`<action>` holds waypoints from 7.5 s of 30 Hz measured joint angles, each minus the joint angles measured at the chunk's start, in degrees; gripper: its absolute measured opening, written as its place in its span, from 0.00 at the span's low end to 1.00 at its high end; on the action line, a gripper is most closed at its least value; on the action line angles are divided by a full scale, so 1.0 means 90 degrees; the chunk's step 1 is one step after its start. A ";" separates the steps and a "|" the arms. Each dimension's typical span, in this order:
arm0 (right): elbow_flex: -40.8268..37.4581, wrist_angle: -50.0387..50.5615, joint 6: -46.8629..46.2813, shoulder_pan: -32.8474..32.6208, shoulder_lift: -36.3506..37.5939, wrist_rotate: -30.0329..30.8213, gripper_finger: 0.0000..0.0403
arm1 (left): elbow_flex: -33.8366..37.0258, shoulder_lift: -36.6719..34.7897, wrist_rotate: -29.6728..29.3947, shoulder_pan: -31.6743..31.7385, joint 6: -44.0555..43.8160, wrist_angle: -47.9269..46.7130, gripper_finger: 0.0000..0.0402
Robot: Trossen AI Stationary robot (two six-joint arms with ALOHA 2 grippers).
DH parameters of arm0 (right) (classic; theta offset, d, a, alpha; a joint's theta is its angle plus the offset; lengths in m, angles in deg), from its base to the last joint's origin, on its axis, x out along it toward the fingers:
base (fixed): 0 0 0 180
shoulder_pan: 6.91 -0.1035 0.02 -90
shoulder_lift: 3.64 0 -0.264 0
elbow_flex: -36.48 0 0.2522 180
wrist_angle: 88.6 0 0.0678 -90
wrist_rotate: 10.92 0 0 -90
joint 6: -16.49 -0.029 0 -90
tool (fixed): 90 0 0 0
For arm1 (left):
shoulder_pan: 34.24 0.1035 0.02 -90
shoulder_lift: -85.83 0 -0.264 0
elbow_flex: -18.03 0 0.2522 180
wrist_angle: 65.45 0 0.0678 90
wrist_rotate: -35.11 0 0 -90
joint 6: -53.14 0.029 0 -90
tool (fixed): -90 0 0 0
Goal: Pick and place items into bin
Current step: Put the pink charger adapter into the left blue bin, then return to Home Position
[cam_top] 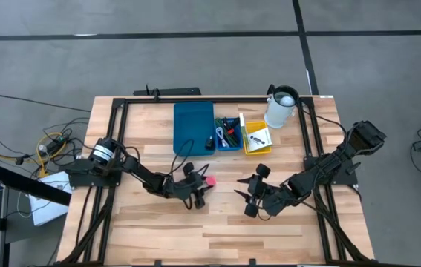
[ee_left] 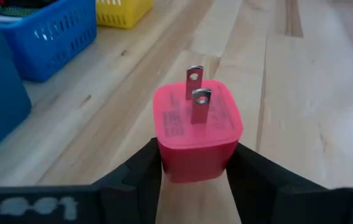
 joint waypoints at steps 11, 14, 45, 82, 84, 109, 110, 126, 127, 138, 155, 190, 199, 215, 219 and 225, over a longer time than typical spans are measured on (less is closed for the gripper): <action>0.0000 0.0024 -0.0007 0.0000 0.0000 -0.0148 0.43 | 0.0001 -0.1327 -0.1182 0.0001 0.0931 -0.0894 0.35; 0.0000 0.0024 -0.0007 0.0000 -0.0002 -0.0154 0.42 | 0.0000 -0.2054 -0.1738 0.0040 0.1341 -0.1638 0.34; 0.0000 -0.0001 0.0002 0.0000 -0.0002 -0.0152 0.43 | -0.0002 -0.3308 -0.0106 0.2628 0.0679 -0.4399 0.42; 0.0000 0.0000 -0.0110 0.0000 -0.0002 -0.0226 0.42 | -0.0002 -0.3313 0.0415 0.2702 0.0856 -0.4317 0.59; 0.0000 0.0000 -0.0089 0.0000 -0.0002 -0.0229 0.42 | -0.0002 -0.3313 0.0270 0.2722 0.0918 -0.4275 0.63; 0.0876 0.0539 0.2101 -0.0065 0.0019 -0.1325 0.42 | -0.0012 -0.7658 0.0189 -0.0238 0.1093 -0.6569 0.67; 0.0968 0.0696 0.2107 -0.0086 0.0021 -0.1312 0.42 | -0.0012 -0.7852 0.0189 -0.0393 0.1117 -0.6550 0.67; 0.1705 0.2491 0.2245 -0.0267 0.3873 -0.2630 0.42 | 0.1835 -0.9876 0.0487 -0.1294 0.0984 -0.5056 0.67; 0.1705 0.2780 0.2351 -0.0266 0.4198 -0.3082 0.42 | 0.2052 -0.9966 0.0483 -0.1305 0.0956 -0.4858 0.67; 0.1224 0.4388 0.2074 -0.0312 0.6743 -0.5362 0.42 | 0.4081 -1.0857 0.0998 -0.1502 0.1024 -0.2397 0.67; -0.0405 0.3692 0.1868 -0.0280 0.9559 -0.4746 0.42 | 0.4449 -1.0993 0.0109 -0.1928 0.0747 -0.2324 0.67; -0.4337 0.0634 0.2052 -0.0406 0.9199 -0.4939 0.42 | 0.4466 -1.0989 0.0512 -0.1926 0.0648 -0.3591 0.67; -0.4340 0.0636 0.2052 -0.0406 0.9199 -0.4963 0.42 | 0.4469 -1.0989 0.1219 -0.1926 0.0539 -0.3902 0.67; -0.4342 0.0639 0.2052 -0.0406 0.9198 -0.4967 0.42 | 0.4415 -1.0950 0.1211 -0.1926 0.0081 -0.4665 0.67; -0.4342 0.0637 0.2052 -0.0406 0.9199 -0.4967 0.42 | 0.4408 -1.0950 0.1208 -0.1926 0.0081 -0.4677 0.67; -0.4345 0.0638 0.2052 -0.0406 0.9199 -0.4970 0.42 | 0.4403 -1.0950 0.1206 -0.1926 0.0081 -0.4688 0.67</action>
